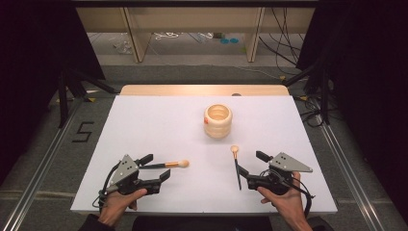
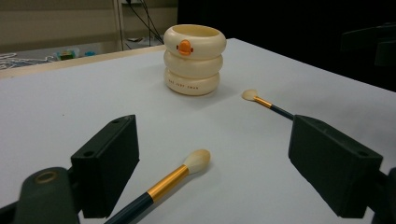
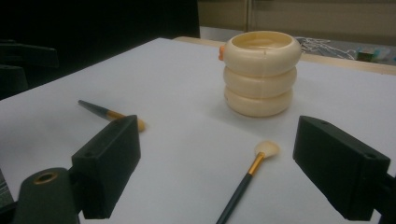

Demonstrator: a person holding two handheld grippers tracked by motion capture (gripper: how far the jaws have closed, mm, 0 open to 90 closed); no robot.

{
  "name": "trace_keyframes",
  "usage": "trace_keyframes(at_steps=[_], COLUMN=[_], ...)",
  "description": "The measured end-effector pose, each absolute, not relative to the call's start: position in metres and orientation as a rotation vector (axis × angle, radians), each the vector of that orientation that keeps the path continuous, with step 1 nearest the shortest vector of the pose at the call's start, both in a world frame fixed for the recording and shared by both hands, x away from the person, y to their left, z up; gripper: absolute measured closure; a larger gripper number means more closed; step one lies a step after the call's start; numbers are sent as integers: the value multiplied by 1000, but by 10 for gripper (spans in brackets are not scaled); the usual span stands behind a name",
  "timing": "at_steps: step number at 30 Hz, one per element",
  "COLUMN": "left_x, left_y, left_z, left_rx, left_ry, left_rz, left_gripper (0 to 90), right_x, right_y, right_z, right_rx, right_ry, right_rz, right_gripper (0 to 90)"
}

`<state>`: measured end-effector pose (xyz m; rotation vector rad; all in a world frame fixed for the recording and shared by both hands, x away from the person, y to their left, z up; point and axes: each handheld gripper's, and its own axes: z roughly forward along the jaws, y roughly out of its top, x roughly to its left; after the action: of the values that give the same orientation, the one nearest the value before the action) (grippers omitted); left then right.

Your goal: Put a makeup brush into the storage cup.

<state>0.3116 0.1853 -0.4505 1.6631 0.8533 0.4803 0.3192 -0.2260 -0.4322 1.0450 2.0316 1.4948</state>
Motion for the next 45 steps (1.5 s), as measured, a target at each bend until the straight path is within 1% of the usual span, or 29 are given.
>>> trace_keyframes(at_steps=[6, 14, 17, 22, 35, 38, 43, 44, 45], left_x=[312, 312, 313, 312, 312, 313, 312, 312, 312], left_y=[186, 186, 186, 186, 185, 186, 186, 186, 186], left_z=[-450, -450, -450, -450, -450, -450, -449, -449, -449], left_rx=[1676, 1687, 1685, 1694, 1689, 1697, 1698, 1697, 1695], left_ry=[840, 847, 842, 848, 870, 854, 851, 850, 854], left_rz=[494, 478, 477, 486, 475, 479, 481, 481, 477], left_gripper=[160, 163, 164, 164, 164, 164, 165, 165, 165], right_x=[320, 321, 323, 325, 355, 367, 378, 384, 386], right_y=[-226, -226, -224, -222, -215, -212, -208, -205, -203], right_z=[-433, -434, -434, -434, -436, -439, -443, -446, -446], right_rx=[1034, 1057, 1005, 1010, 1036, 1056, 1087, 1086, 1105], right_ry=[2040, 2060, 2047, 2101, 2266, 2321, 2384, 2414, 2431], right_rz=[1494, 1486, 1456, 1381, 1162, 1089, 1017, 984, 971], right_gripper=[158, 158, 158, 158, 157, 161, 188, 217, 227])
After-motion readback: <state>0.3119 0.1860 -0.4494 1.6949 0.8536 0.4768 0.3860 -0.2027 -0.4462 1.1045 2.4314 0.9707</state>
